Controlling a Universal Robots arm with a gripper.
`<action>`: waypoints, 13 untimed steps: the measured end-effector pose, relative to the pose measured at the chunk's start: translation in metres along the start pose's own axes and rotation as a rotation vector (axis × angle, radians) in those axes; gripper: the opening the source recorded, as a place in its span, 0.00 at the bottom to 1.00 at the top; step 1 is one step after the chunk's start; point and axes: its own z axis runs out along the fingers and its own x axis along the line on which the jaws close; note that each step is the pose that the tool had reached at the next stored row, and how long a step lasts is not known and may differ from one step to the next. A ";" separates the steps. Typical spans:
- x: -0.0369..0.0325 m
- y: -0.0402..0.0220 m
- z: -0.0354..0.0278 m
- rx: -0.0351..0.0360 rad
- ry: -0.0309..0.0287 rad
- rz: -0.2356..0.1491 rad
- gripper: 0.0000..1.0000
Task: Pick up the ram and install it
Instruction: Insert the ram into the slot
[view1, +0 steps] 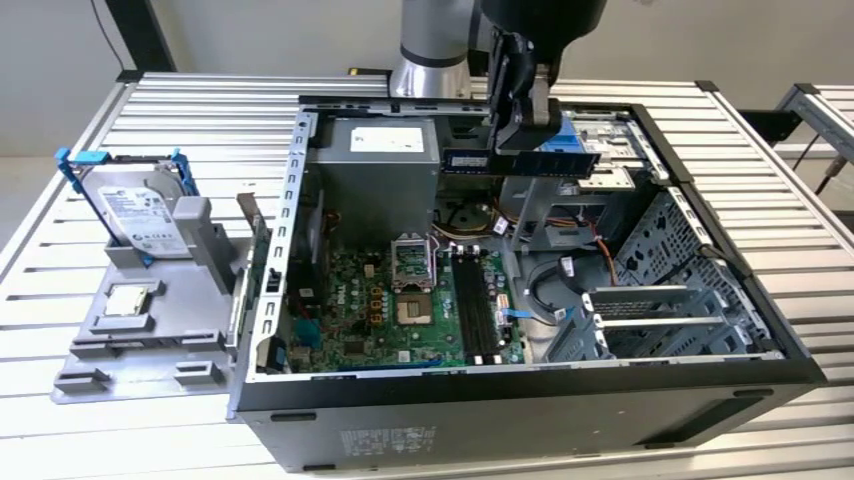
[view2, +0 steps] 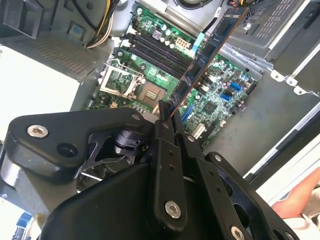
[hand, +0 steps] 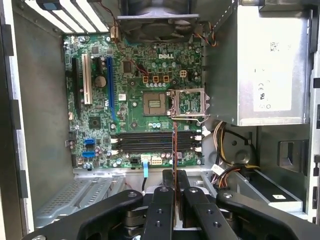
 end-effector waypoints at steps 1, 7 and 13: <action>0.0000 0.0000 0.0000 0.0000 0.0000 0.000 0.00; 0.0000 0.0000 0.0000 0.0000 0.0000 0.001 0.00; 0.0000 0.0000 0.0000 0.0002 0.0000 0.020 0.00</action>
